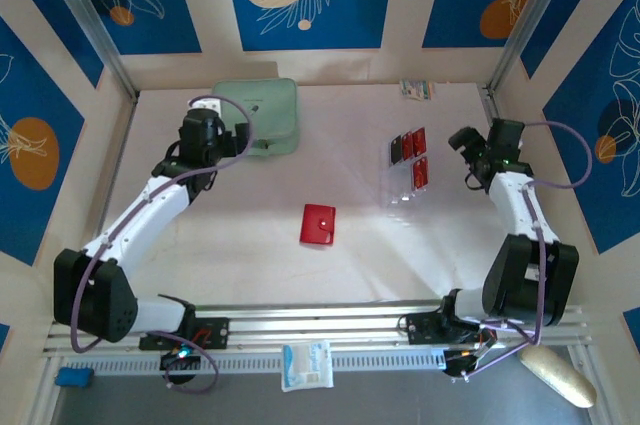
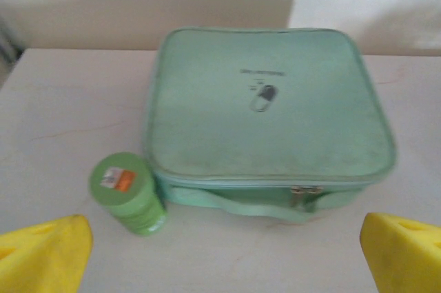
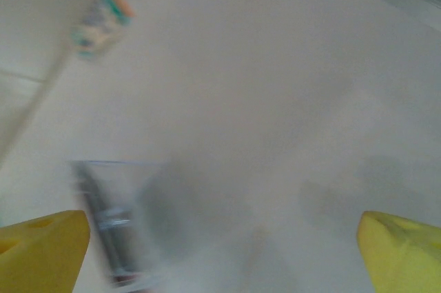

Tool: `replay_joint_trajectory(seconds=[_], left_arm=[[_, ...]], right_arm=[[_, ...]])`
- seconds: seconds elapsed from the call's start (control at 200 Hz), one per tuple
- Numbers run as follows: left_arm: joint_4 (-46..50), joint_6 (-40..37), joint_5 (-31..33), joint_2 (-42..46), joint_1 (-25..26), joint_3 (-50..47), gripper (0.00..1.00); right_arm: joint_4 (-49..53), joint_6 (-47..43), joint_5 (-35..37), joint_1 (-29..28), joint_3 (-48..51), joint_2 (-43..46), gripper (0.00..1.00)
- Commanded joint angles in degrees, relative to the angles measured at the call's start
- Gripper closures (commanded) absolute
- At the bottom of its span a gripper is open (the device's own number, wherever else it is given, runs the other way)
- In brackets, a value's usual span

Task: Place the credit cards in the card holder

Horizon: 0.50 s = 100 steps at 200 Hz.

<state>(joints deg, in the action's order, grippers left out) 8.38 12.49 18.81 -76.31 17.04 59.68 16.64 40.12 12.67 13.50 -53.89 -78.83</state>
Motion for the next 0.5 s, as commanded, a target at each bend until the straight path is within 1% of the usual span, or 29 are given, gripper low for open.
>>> replay_joint_trajectory(seconds=[0.0,0.11,0.27,0.385,0.495], left_arm=[[-3.0,-2.2,3.3,0.3,-3.3,-3.3,0.0],[-8.4,-2.6,4.1,0.8,-5.6,-8.5,0.0],[-17.6,-3.8,6.0,1.7,-7.6,-15.9,0.0],[-19.1,-4.5,6.3,0.9,-8.5,-17.7,0.0],[-19.7,-5.1,6.3,-0.6,-8.9,-18.4,0.0]], right_arm=[[-5.1,-3.5,6.8,-0.4,2.8,-1.4,0.01],[-8.7,-6.2,7.1,-1.1,5.1,-3.1,0.01],[-10.7,-10.2,8.1,-3.5,6.2,-6.1,0.01],[-12.4,-12.5,8.0,-5.5,6.4,-8.5,0.01],[-16.3,-16.0,8.0,-8.1,7.5,-9.7,0.01]])
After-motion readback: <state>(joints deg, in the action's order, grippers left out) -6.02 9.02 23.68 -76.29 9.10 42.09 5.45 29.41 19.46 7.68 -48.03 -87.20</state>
